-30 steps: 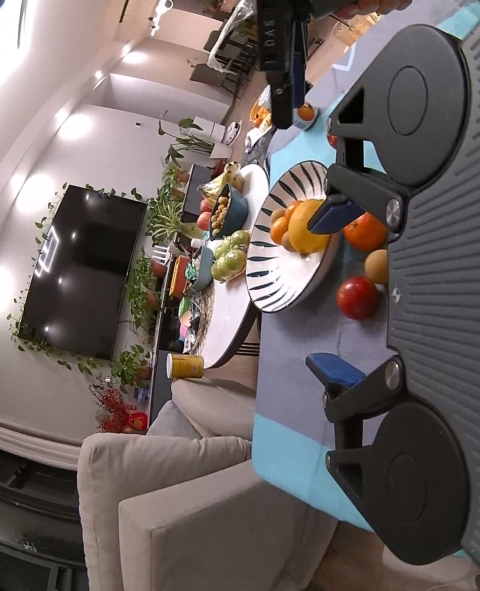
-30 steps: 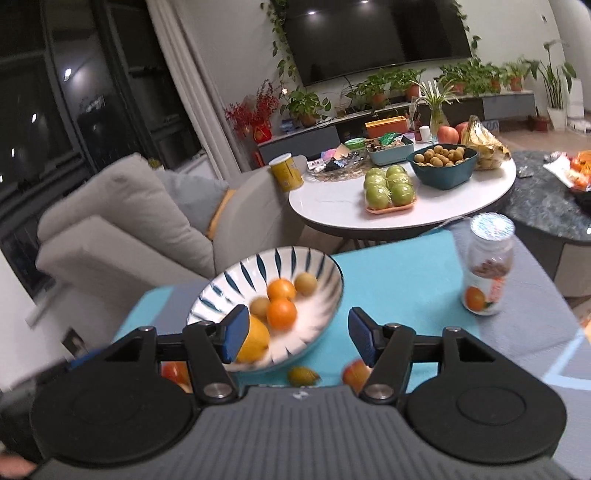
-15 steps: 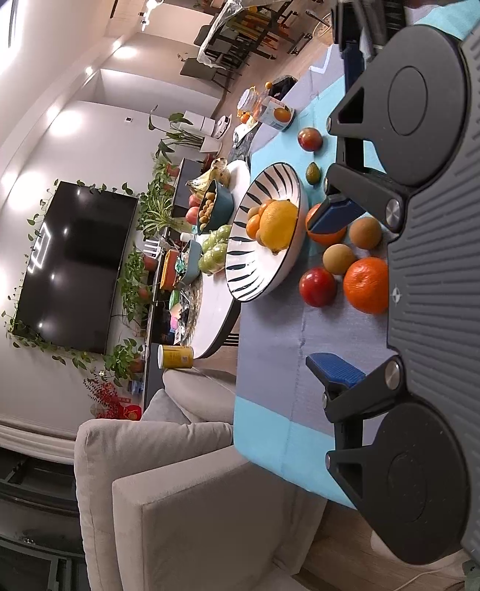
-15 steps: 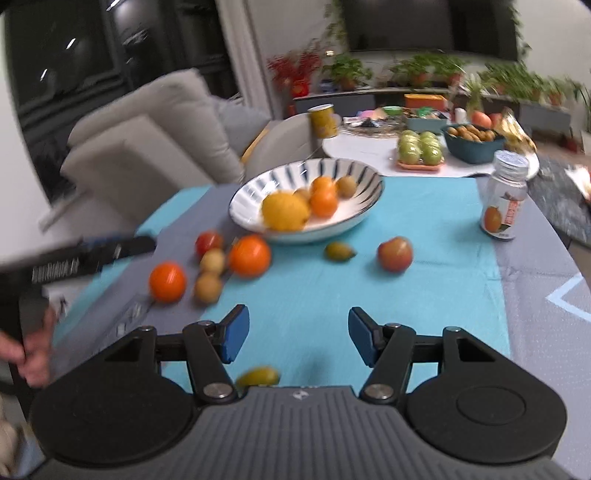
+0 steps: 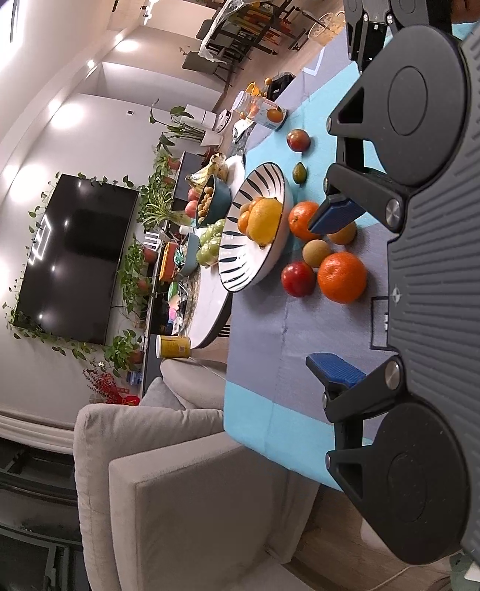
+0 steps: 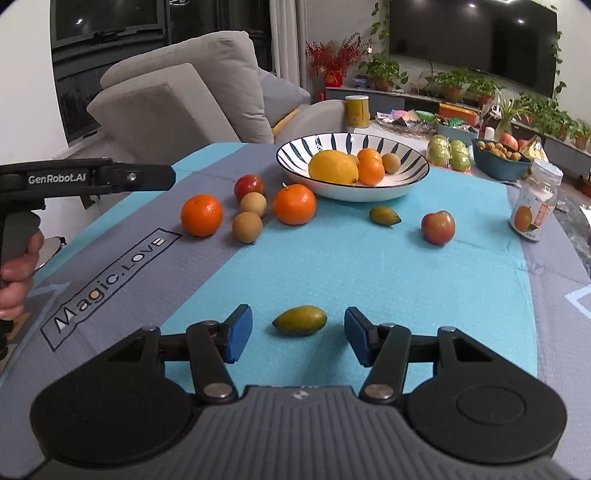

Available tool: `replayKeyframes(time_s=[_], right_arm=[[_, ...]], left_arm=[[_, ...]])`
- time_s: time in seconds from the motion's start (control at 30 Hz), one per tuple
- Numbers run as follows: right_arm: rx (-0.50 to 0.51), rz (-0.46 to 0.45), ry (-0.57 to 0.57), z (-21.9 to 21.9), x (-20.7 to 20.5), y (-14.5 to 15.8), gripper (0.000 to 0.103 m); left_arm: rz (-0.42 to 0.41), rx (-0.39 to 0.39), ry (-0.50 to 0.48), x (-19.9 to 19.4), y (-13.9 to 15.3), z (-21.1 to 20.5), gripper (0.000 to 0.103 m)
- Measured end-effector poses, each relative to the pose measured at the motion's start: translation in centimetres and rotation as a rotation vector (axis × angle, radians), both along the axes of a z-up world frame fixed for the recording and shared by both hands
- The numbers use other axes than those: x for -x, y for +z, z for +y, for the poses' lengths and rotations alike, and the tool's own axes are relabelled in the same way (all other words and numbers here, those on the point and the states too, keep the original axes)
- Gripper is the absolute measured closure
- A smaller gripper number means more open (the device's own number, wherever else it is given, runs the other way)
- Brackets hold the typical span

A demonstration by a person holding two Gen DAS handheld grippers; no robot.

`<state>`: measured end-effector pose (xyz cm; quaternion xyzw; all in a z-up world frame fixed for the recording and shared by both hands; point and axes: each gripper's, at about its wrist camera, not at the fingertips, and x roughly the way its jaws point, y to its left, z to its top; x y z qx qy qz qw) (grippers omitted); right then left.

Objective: Organize fruits
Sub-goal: 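Grasp a small green oval fruit on the mat with the right tool, then lift the green fruit with the right tool while the left tool approaches another green fruit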

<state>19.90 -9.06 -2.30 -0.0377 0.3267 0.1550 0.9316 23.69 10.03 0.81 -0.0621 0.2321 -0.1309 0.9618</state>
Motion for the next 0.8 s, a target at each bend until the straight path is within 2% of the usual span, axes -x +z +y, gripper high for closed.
replayKeyframes(time_s=[0.23, 0.4, 0.7, 0.8], right_arm=[[0.01, -0.011, -0.005, 0.2, 0.1, -0.3, 0.042], [0.026, -0.018, -0.012, 0.3, 0.3, -0.3, 0.042], [0.036, -0.032, -0.078, -1.1, 0.7, 0.1, 0.042], [0.04, -0.038, -0.104, -1.9, 0.8, 0.2, 0.042]], left_arm=[[0.013, -0.006, -0.008, 0.6, -0.4, -0.2, 0.034], [0.013, -0.019, -0.051, 0.6, -0.4, -1.2, 0.034], [-0.005, -0.041, -0.142, -0.2, 0.2, -5.5, 0.034], [-0.019, -0.045, -0.13, -1.0, 0.3, -7.6, 0.034]])
